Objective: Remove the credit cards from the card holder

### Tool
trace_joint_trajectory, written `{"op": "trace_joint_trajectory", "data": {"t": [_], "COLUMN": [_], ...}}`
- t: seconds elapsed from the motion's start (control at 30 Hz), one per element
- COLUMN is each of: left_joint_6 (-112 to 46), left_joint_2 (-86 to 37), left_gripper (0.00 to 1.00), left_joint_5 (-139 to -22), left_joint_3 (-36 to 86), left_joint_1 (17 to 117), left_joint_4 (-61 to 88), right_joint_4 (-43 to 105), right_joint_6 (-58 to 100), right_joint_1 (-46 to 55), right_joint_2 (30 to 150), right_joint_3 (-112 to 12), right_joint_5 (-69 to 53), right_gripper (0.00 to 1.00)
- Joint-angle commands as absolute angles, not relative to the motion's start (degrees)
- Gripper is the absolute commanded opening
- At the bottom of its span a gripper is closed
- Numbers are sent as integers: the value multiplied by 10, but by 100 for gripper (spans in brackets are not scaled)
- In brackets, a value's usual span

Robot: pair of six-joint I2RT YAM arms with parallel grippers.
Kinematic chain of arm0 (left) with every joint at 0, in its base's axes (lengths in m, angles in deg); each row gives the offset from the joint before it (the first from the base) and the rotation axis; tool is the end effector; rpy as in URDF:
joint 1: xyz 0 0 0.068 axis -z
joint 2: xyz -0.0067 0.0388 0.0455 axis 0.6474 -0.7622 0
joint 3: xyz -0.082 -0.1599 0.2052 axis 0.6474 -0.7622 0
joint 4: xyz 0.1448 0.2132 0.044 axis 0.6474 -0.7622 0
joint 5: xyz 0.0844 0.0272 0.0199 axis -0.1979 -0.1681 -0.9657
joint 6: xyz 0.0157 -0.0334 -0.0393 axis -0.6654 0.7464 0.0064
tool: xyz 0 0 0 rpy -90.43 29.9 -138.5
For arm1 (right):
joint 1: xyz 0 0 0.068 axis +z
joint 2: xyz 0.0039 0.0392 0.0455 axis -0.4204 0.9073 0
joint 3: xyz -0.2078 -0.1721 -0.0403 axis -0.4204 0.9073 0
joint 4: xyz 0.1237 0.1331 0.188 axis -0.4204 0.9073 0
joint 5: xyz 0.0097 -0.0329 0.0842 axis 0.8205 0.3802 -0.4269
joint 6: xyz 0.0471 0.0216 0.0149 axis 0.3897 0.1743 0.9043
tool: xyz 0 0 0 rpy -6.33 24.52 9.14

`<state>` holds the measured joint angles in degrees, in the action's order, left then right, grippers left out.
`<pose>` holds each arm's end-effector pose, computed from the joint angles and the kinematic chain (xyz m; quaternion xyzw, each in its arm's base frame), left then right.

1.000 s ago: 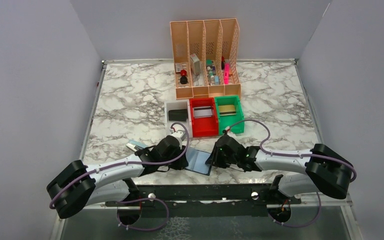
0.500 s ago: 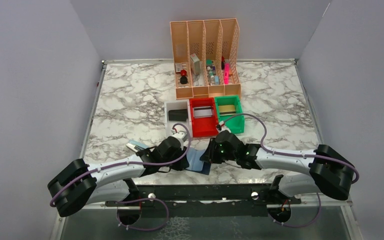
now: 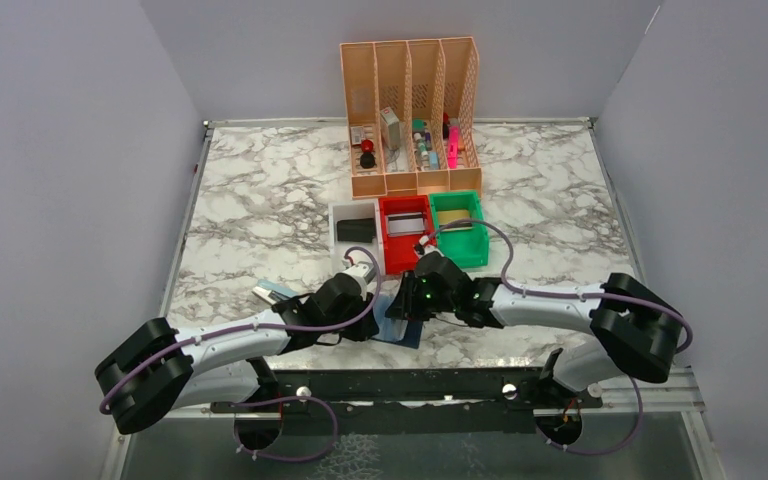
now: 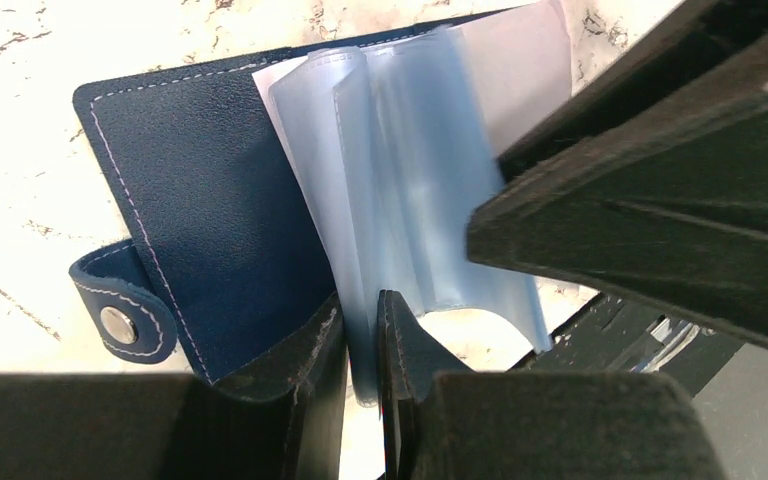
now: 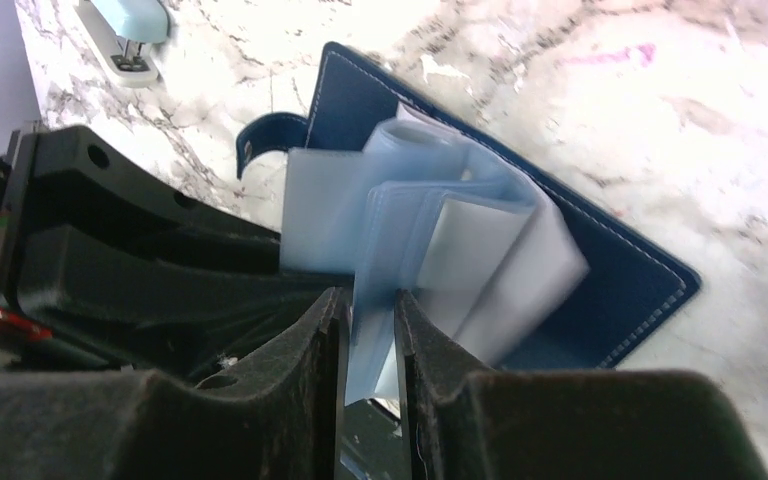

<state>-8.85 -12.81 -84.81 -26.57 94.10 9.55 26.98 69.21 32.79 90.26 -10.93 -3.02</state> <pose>0.1170 -0.1636 0.1496 0.1533 0.9103 -0.2925 0.2497 0.1478 0.2364 0.1714 -0.0312 0.9113 0.3530 0.2096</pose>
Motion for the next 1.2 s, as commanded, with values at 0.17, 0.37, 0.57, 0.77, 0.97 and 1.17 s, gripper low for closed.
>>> {"op": "trace_joint_trajectory", "data": {"t": [0.17,0.37,0.57,0.77,0.97,1.17], "left_joint_6": [-84,-81,-78,-80,-87,-95], "left_joint_2": [-112,-84,-35,-9,0,36], "left_gripper": [19,21,31,50,57,65], "left_joint_5": [-844,-830,-823,-850,-896,-969], "left_joint_3": [-270,-265,-247,-214,-188,-170], "left_joint_1": [946,947,956,962,964,964], "left_joint_4": [111,108,82,20,-36,-74], "right_joint_4": [318,398,473,542,563,511], "right_joint_6": [663,654,656,654,629,571], "right_joint_1": [328,327,326,315,309,302], "right_joint_2": [941,928,920,898,854,777], "right_joint_3": [-161,-173,-177,-189,-208,-208], "right_joint_5": [-2,88,188,263,310,335], "right_gripper": [28,29,29,34,44,54]}}
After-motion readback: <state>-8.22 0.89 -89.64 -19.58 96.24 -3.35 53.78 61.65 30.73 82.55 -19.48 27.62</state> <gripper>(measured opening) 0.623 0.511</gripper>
